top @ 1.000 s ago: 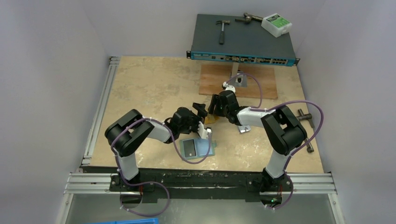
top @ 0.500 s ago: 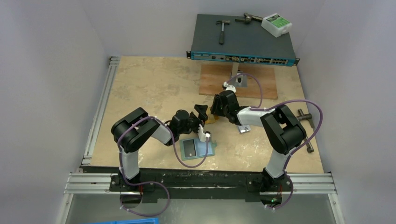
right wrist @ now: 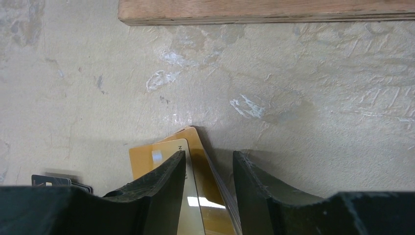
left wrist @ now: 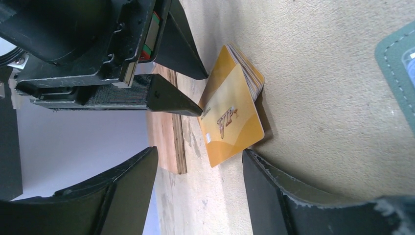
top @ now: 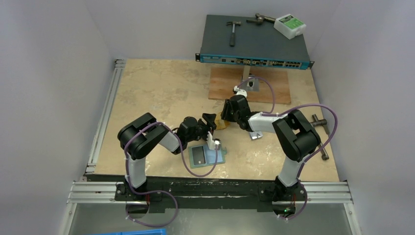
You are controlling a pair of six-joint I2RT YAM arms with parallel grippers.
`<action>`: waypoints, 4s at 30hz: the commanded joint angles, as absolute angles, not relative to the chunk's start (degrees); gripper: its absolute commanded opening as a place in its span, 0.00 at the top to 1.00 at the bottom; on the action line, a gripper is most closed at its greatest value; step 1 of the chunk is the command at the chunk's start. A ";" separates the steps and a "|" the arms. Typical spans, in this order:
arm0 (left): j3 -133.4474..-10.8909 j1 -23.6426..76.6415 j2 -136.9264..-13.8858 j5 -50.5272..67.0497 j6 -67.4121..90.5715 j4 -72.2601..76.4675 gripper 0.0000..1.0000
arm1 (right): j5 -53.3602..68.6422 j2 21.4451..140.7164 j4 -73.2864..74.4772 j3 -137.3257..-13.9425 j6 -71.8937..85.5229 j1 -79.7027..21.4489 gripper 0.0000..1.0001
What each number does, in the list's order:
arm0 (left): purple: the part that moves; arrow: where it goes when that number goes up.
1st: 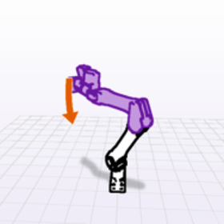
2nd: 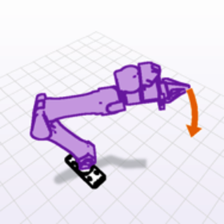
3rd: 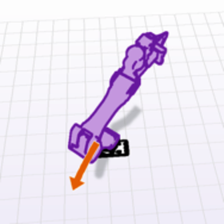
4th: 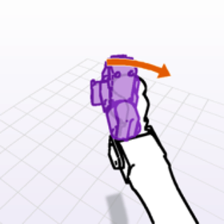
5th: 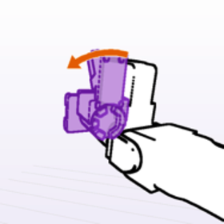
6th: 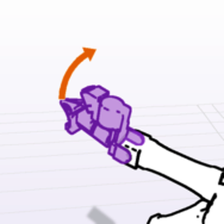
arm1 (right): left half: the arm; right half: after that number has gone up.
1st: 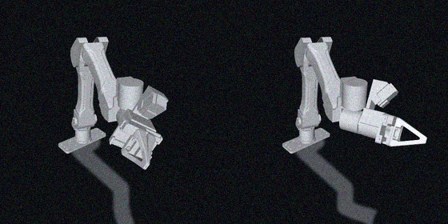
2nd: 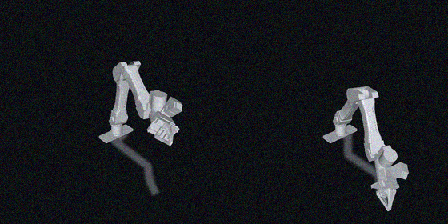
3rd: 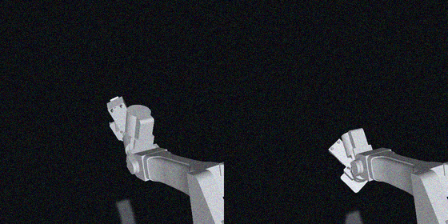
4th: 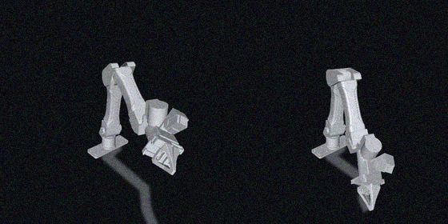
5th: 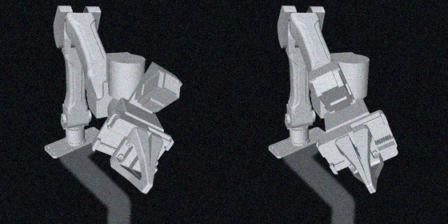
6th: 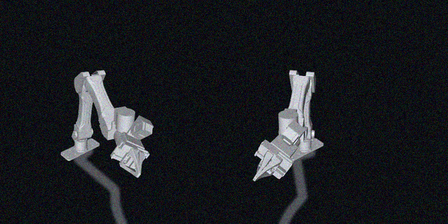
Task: Put the credit cards into the card holder
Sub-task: Pick up the credit card from the center of the board.
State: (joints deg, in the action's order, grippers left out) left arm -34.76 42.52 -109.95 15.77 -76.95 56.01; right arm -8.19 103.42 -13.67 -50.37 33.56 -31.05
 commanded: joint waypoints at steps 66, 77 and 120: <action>-36.98 43.33 -107.04 18.56 -72.90 52.80 0.27 | -10.81 107.97 -3.63 -47.25 33.13 -31.22 0.72; -35.85 43.33 -112.57 18.83 -82.34 57.26 0.27 | -10.90 108.11 -3.54 -47.28 33.15 -31.21 0.73; -41.05 41.04 -102.08 11.73 -59.98 45.05 0.67 | -6.18 104.82 -7.39 -41.57 36.31 -31.31 0.50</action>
State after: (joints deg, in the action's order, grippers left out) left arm -37.95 43.33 -108.05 13.63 -69.91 51.51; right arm -7.92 103.00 -19.57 -47.07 35.86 -31.18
